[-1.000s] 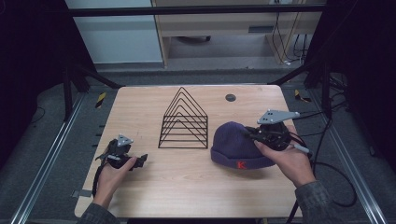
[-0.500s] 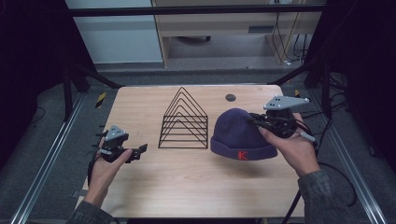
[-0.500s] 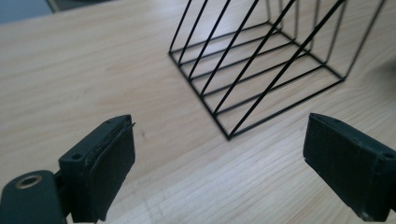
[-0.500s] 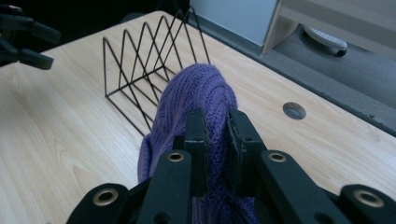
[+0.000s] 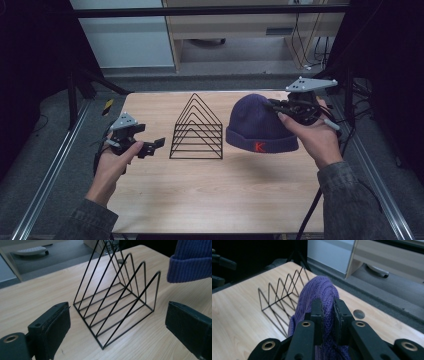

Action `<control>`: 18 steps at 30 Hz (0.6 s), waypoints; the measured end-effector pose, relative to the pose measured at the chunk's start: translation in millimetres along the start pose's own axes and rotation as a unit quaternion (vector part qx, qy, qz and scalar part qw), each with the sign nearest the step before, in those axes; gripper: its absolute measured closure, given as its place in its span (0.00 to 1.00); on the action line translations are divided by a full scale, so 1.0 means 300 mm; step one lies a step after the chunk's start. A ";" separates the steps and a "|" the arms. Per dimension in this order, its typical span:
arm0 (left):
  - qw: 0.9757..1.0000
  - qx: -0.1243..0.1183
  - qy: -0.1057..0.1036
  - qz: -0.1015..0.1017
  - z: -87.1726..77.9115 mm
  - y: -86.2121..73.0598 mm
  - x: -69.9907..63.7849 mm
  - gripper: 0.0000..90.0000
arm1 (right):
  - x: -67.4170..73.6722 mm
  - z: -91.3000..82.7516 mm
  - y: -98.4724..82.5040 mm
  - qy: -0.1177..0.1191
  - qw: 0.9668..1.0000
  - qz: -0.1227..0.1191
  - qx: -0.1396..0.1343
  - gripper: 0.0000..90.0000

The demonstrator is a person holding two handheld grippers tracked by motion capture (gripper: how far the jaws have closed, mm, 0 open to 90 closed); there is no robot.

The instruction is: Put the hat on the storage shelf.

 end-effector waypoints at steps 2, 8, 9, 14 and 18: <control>1.000 -0.003 -0.008 -0.001 -0.004 0.027 0.001 0.06 | -0.010 0.001 0.024 -0.006 1.000 0.000 -0.003 0.89; 1.000 -0.008 -0.015 -0.002 -0.010 0.066 0.002 0.06 | -0.030 0.010 0.069 -0.011 1.000 0.008 -0.015 0.89; 1.000 -0.010 -0.016 -0.003 -0.013 0.073 0.001 0.06 | -0.032 0.012 0.076 -0.012 1.000 0.010 -0.015 0.89; 1.000 -0.010 -0.021 0.002 -0.020 0.102 -0.005 0.06 | -0.041 0.015 0.111 -0.018 1.000 0.008 -0.021 0.89; 1.000 -0.013 -0.028 0.003 -0.018 0.123 -0.014 0.06 | -0.039 0.016 0.145 -0.020 0.999 0.006 -0.024 0.89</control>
Point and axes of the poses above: each handheld gripper's, and its own axes: z roughly forward along the jaws, y roughly out of its top, x roughly to its left, the point moved 4 cm from there along z, roughly forward along the jaws, and after that the axes turned 6 degrees about x, right-handed, at the moved point
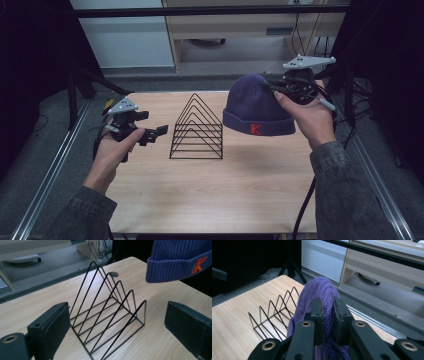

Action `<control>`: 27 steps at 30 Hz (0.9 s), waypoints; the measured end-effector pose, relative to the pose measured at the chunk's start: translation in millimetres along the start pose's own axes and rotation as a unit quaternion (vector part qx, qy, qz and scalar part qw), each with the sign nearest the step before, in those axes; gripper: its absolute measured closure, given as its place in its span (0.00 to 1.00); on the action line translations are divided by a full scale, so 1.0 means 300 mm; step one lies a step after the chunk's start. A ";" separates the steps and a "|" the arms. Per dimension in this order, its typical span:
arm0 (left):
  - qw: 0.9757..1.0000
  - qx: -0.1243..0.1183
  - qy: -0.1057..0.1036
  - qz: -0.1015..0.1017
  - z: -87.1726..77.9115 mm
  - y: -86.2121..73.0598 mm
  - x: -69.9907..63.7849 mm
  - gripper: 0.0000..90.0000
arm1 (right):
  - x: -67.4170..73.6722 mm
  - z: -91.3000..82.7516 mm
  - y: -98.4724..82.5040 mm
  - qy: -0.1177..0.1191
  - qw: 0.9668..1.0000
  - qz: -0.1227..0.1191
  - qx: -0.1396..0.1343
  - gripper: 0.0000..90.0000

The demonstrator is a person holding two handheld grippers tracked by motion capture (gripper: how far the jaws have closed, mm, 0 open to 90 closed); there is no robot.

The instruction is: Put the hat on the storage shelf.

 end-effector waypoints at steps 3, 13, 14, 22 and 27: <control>1.000 0.002 -0.002 0.003 0.004 0.009 -0.007 0.06 | 0.005 0.001 0.023 -0.001 1.000 -0.003 -0.004 0.89; 1.000 -0.004 -0.007 0.013 0.002 0.049 -0.034 0.06 | 0.050 -0.001 0.121 -0.002 1.000 -0.021 -0.015 0.89; 1.000 -0.006 -0.008 0.012 0.002 0.054 -0.033 0.05 | 0.062 0.003 0.141 -0.002 1.000 -0.025 -0.016 0.89; 1.000 -0.012 -0.012 0.018 -0.009 0.076 -0.039 0.04 | 0.106 0.017 0.210 0.000 0.999 -0.039 -0.023 0.89; 1.000 -0.021 -0.007 0.018 -0.027 0.088 -0.031 0.04 | 0.156 0.028 0.262 0.009 0.998 -0.044 -0.036 0.89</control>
Point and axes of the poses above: each handheld gripper's, and its own axes: z roughly forward along the jaws, y roughly out of its top, x roughly to its left, the point moved 4 cm from there along z, roughly forward along the jaws, and after that the axes turned 6 degrees about x, right-handed, at the moved point
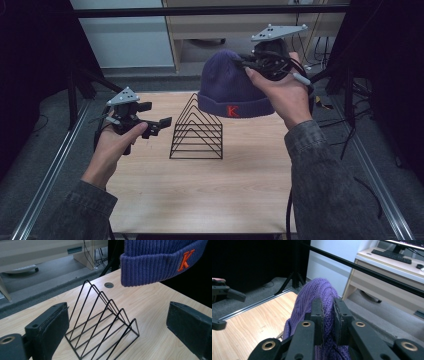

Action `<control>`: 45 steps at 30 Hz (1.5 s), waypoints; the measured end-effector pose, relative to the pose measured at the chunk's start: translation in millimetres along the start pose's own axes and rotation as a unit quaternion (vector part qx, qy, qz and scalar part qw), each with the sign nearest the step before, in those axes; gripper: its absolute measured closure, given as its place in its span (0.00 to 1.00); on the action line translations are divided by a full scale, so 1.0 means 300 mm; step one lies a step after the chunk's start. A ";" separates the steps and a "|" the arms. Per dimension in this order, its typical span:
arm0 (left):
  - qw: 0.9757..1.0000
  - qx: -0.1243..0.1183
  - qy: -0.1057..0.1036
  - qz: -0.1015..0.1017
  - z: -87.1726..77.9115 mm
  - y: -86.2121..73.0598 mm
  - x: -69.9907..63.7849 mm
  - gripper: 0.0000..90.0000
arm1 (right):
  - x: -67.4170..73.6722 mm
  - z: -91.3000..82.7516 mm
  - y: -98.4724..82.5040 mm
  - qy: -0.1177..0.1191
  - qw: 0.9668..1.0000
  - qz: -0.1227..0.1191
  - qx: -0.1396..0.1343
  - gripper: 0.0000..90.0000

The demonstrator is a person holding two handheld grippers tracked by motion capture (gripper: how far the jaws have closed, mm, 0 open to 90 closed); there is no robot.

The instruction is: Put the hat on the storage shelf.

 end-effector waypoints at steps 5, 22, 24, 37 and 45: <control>1.000 0.000 -0.004 -0.001 0.002 0.000 0.002 0.04 | 0.036 0.022 0.025 0.009 1.000 -0.006 -0.003 0.89; 1.000 -0.001 -0.019 0.012 0.012 -0.002 -0.016 0.05 | 0.122 0.040 0.050 0.042 0.999 -0.021 -0.013 0.89; 1.000 -0.002 -0.023 0.014 0.015 -0.004 -0.019 0.05 | 0.135 0.040 0.054 0.047 0.998 -0.023 -0.016 0.89; 0.998 0.003 -0.060 0.016 0.062 -0.001 -0.047 0.04 | 0.191 0.038 0.072 0.069 0.997 -0.031 -0.030 0.89; 0.997 0.018 -0.069 0.003 0.114 -0.014 -0.034 0.03 | 0.232 0.046 0.075 0.087 0.995 -0.038 -0.034 0.89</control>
Point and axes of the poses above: each handheld gripper's, and its own axes: z roughly forward along the jaws, y roughly out of its top, x roughly to its left, the point moved 4 cm from there along z, roughly forward along the jaws, and after that the axes turned 6 degrees about x, right-handed, at the moved point
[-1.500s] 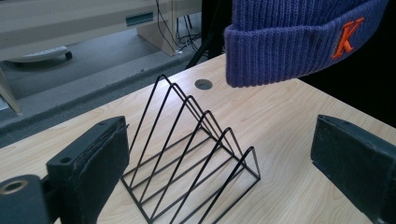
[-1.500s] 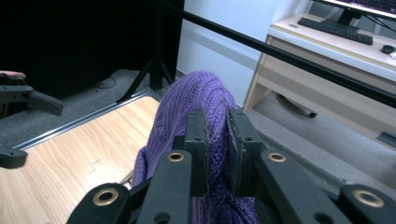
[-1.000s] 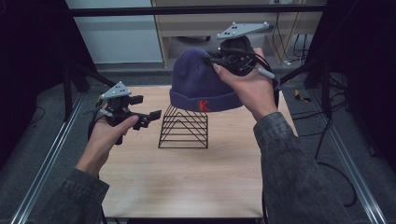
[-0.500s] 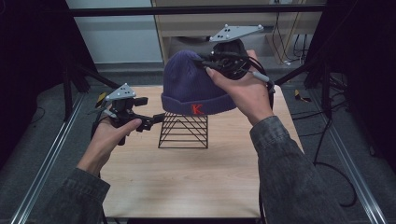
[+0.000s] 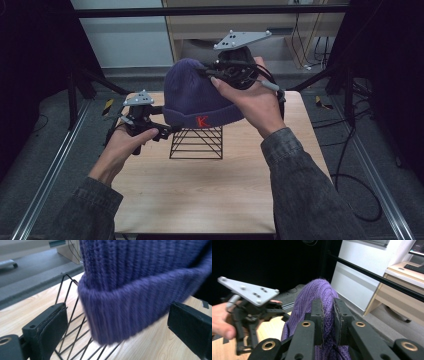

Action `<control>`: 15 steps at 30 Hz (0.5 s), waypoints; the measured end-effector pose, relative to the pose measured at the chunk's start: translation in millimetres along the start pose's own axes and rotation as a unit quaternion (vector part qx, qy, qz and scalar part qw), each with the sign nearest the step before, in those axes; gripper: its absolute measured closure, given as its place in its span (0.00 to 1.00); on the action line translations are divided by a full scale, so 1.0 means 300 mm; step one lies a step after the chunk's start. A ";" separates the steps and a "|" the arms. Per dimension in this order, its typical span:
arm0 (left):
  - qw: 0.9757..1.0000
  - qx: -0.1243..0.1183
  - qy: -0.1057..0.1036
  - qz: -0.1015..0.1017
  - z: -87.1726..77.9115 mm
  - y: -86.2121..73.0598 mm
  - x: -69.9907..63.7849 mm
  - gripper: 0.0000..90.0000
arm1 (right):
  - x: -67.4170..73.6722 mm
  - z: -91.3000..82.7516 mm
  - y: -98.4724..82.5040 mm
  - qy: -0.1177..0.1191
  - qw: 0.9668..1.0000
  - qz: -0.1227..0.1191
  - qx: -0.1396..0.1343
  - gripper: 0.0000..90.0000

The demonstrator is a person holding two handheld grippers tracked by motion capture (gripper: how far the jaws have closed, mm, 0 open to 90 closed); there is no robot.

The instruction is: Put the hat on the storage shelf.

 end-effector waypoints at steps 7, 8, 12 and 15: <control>0.999 0.000 -0.036 0.013 0.032 -0.014 -0.010 0.24 | 0.016 0.009 -0.005 0.006 1.000 -0.004 0.003 0.89; 0.999 0.001 -0.037 0.017 0.033 -0.014 -0.013 0.33 | 0.016 0.011 -0.008 0.006 1.000 -0.004 0.005 0.89; 0.999 -0.002 -0.025 0.039 0.028 -0.012 -0.020 0.62 | 0.005 0.019 -0.023 0.005 1.000 -0.001 0.008 0.89; 0.999 0.000 -0.006 0.037 0.022 -0.010 -0.013 0.71 | -0.013 0.021 -0.037 0.002 1.000 0.005 0.010 0.89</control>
Point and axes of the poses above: each handheld gripper's, and its own axes: z roughly forward along the jaws, y roughly out of its top, x roughly to its left, the point moved 4 cm from there along z, roughly forward along the jaws, and after that the axes turned 6 degrees about x, right-handed, at the moved point
